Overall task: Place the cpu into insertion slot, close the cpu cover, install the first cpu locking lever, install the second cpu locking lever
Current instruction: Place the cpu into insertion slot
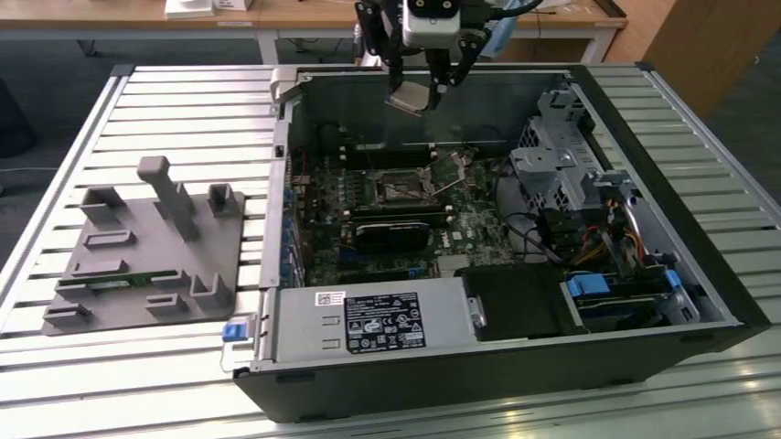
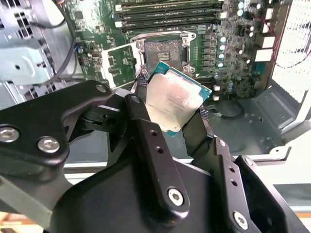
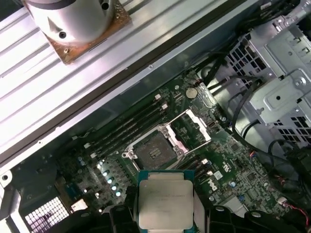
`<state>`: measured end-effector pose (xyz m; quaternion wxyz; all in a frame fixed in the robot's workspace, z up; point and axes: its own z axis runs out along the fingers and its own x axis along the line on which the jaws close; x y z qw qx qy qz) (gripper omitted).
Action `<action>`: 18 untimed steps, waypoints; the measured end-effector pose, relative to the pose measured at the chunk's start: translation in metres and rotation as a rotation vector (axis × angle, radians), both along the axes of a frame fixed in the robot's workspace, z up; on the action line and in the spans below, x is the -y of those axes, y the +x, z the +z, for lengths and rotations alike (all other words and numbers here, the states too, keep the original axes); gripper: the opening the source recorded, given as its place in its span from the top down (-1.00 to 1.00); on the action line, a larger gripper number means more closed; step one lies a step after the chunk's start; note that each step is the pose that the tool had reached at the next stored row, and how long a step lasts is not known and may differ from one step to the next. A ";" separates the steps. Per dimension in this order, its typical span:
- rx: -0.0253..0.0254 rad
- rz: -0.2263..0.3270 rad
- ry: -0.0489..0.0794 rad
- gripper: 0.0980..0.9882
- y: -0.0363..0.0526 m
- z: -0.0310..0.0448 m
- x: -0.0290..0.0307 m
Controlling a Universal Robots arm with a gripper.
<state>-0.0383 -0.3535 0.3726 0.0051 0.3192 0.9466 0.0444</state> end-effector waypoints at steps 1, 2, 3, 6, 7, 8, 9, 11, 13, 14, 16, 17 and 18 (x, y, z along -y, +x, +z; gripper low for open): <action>0.0000 -0.017 0.000 0.00 0.0000 -0.0002 0.0000; 0.0000 -0.035 0.000 0.00 0.0000 -0.0005 0.0000; 0.0000 -0.052 -0.001 0.00 0.0000 -0.0007 0.0000; -0.0001 -0.107 -0.001 0.00 0.0000 -0.0016 0.0000; 0.0000 -0.125 -0.001 0.00 0.0000 -0.0020 0.0000; -0.0001 -0.143 -0.001 0.00 0.0000 -0.0023 0.0000; -0.0001 -0.161 -0.001 0.00 0.0000 -0.0027 0.0000; -0.0002 -0.197 -0.001 0.00 0.0000 -0.0035 0.0000; -0.0003 -0.234 -0.001 0.00 0.0000 -0.0046 0.0000; -0.0002 -0.252 -0.001 0.00 0.0000 -0.0053 0.0000; -0.0002 -0.288 -0.001 0.00 0.0000 -0.0068 0.0000; -0.0002 -0.306 -0.001 0.00 0.0000 -0.0076 0.0000; -0.0002 -0.324 -0.001 0.00 0.0000 -0.0085 0.0000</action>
